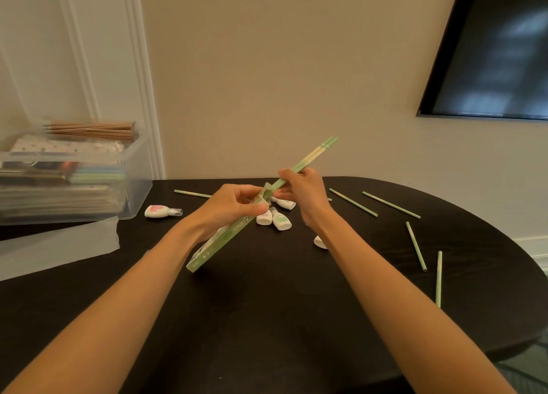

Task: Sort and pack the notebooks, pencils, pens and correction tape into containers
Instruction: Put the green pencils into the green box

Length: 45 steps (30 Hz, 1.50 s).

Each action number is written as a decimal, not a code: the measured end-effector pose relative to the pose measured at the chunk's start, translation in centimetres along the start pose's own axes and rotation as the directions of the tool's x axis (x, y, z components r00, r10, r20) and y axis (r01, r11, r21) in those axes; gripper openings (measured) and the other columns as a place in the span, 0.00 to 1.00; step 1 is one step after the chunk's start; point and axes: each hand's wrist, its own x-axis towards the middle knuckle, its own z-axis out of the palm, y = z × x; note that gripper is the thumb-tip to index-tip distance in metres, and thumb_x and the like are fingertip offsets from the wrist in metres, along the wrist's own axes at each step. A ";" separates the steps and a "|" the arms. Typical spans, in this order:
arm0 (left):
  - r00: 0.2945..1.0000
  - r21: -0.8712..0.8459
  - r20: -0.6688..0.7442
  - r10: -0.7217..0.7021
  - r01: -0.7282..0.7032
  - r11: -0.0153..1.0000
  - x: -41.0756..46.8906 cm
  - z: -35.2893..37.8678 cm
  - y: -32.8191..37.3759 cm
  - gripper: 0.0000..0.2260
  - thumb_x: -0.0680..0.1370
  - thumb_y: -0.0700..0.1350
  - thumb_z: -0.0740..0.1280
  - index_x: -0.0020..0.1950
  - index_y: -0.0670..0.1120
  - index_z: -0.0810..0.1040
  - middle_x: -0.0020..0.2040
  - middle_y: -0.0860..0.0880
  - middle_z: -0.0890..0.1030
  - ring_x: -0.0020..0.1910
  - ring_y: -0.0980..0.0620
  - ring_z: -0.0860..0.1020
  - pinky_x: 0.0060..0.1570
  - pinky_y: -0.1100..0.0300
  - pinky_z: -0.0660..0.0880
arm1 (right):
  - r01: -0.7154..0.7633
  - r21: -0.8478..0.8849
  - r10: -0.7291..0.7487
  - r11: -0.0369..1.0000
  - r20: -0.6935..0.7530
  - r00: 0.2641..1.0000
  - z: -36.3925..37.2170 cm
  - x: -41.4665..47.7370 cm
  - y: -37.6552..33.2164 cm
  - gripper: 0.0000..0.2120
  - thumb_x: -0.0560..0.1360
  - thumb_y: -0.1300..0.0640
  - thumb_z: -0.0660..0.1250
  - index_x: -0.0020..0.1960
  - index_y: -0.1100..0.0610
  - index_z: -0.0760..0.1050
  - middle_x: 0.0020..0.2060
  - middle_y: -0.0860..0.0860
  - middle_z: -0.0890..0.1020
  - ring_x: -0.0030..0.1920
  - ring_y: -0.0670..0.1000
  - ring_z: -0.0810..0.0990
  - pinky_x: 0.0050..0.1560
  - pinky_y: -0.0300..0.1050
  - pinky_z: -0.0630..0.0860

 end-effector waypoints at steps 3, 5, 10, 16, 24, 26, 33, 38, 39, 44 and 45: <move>0.998 0.044 -0.056 0.014 -0.012 0.999 0.2 0.4 0.2 0.11 0.73 0.43 0.71 0.55 0.51 0.79 0.48 0.52 0.82 0.48 0.55 0.77 0.45 0.64 0.70 | 0.009 -0.201 -0.003 0.979 0.028 1.000 0.7 0.3 0.7 0.05 0.75 0.60 0.65 0.41 0.57 0.73 0.35 0.54 0.80 0.27 0.47 0.78 0.30 0.39 0.77; 0.997 0.075 -0.080 0.008 -0.002 0.997 0.4 0.6 0.2 0.15 0.73 0.44 0.71 0.59 0.48 0.79 0.47 0.53 0.81 0.47 0.57 0.77 0.42 0.66 0.68 | 0.000 -0.237 0.000 0.971 -0.003 1.000 0.7 0.6 0.9 0.07 0.75 0.56 0.64 0.40 0.57 0.73 0.34 0.54 0.79 0.28 0.47 0.74 0.30 0.39 0.73; 0.986 0.159 -0.164 -0.029 0.056 0.986 1.0 0.9 -0.5 0.19 0.72 0.47 0.72 0.63 0.47 0.76 0.51 0.52 0.78 0.47 0.57 0.75 0.45 0.63 0.66 | -0.056 -0.106 0.055 0.993 -0.009 0.998 -0.9 0.5 0.6 0.11 0.78 0.59 0.56 0.47 0.62 0.75 0.35 0.55 0.80 0.34 0.50 0.79 0.30 0.37 0.76; 0.969 0.136 -0.247 -0.019 0.054 0.989 1.5 1.9 -0.5 0.14 0.73 0.46 0.72 0.57 0.46 0.79 0.47 0.51 0.79 0.44 0.57 0.75 0.40 0.66 0.68 | -0.102 -0.165 0.108 0.981 0.029 0.994 -2.8 0.2 1.5 0.18 0.79 0.58 0.55 0.39 0.64 0.78 0.36 0.55 0.82 0.36 0.49 0.80 0.41 0.37 0.77; 0.860 0.031 -0.474 -0.187 0.229 0.973 4.1 -0.2 -1.8 0.15 0.74 0.51 0.68 0.53 0.41 0.80 0.46 0.45 0.79 0.44 0.49 0.76 0.44 0.55 0.73 | -0.372 -0.317 0.388 0.872 -0.013 0.922 -2.9 3.7 4.9 0.14 0.80 0.58 0.58 0.53 0.65 0.78 0.41 0.57 0.82 0.36 0.49 0.80 0.41 0.38 0.77; 0.815 -0.001 -0.536 -0.221 0.261 0.965 5.2 -1.4 -2.5 0.15 0.75 0.51 0.68 0.49 0.39 0.80 0.44 0.44 0.77 0.40 0.50 0.73 0.38 0.58 0.69 | -0.386 -0.359 0.419 0.850 0.018 0.908 -1.4 5.4 5.9 0.12 0.79 0.59 0.59 0.55 0.65 0.77 0.40 0.57 0.81 0.34 0.48 0.79 0.38 0.37 0.76; 0.747 0.008 -0.604 -0.278 0.355 0.935 10.0 -6.2 -4.9 0.13 0.74 0.51 0.68 0.43 0.41 0.77 0.42 0.43 0.75 0.40 0.48 0.72 0.36 0.58 0.67 | -0.075 -0.637 0.172 0.767 0.093 0.981 4.2 13.1 9.5 0.10 0.77 0.64 0.61 0.52 0.66 0.79 0.46 0.59 0.81 0.42 0.51 0.80 0.42 0.43 0.80; 0.740 0.045 -0.601 -0.303 0.409 0.911 13.4 -8.2 -7.2 0.16 0.75 0.51 0.68 0.51 0.38 0.78 0.40 0.45 0.74 0.44 0.47 0.74 0.41 0.58 0.67 | 0.307 -0.868 0.156 0.390 0.391 0.907 9.4 17.6 11.6 0.16 0.78 0.57 0.62 0.63 0.62 0.73 0.63 0.58 0.71 0.60 0.59 0.74 0.60 0.51 0.71; 0.743 0.057 -0.597 -0.302 0.415 0.908 14.0 -8.4 -7.5 0.17 0.75 0.51 0.68 0.52 0.38 0.78 0.39 0.44 0.74 0.44 0.46 0.75 0.39 0.59 0.67 | 0.356 -0.872 0.171 0.337 0.428 0.887 10.2 18.1 11.9 0.17 0.78 0.57 0.62 0.64 0.62 0.71 0.63 0.59 0.69 0.61 0.60 0.73 0.59 0.51 0.70; 0.691 0.053 -0.640 -0.336 0.476 0.878 16.7 -9.8 -9.4 0.21 0.75 0.53 0.67 0.59 0.38 0.76 0.54 0.38 0.78 0.51 0.42 0.77 0.45 0.53 0.71 | 0.390 -0.859 0.216 0.333 0.472 0.855 11.8 20.8 12.5 0.10 0.75 0.64 0.64 0.55 0.65 0.73 0.56 0.61 0.75 0.55 0.61 0.76 0.51 0.49 0.73; 0.681 0.055 -0.648 -0.341 0.488 0.871 17.0 -9.9 -9.7 0.22 0.75 0.53 0.67 0.60 0.37 0.75 0.56 0.36 0.77 0.53 0.40 0.77 0.48 0.51 0.73 | 0.390 -0.859 0.236 0.333 0.476 0.847 11.6 21.1 12.4 0.11 0.74 0.63 0.66 0.55 0.64 0.73 0.55 0.60 0.76 0.54 0.60 0.77 0.49 0.47 0.73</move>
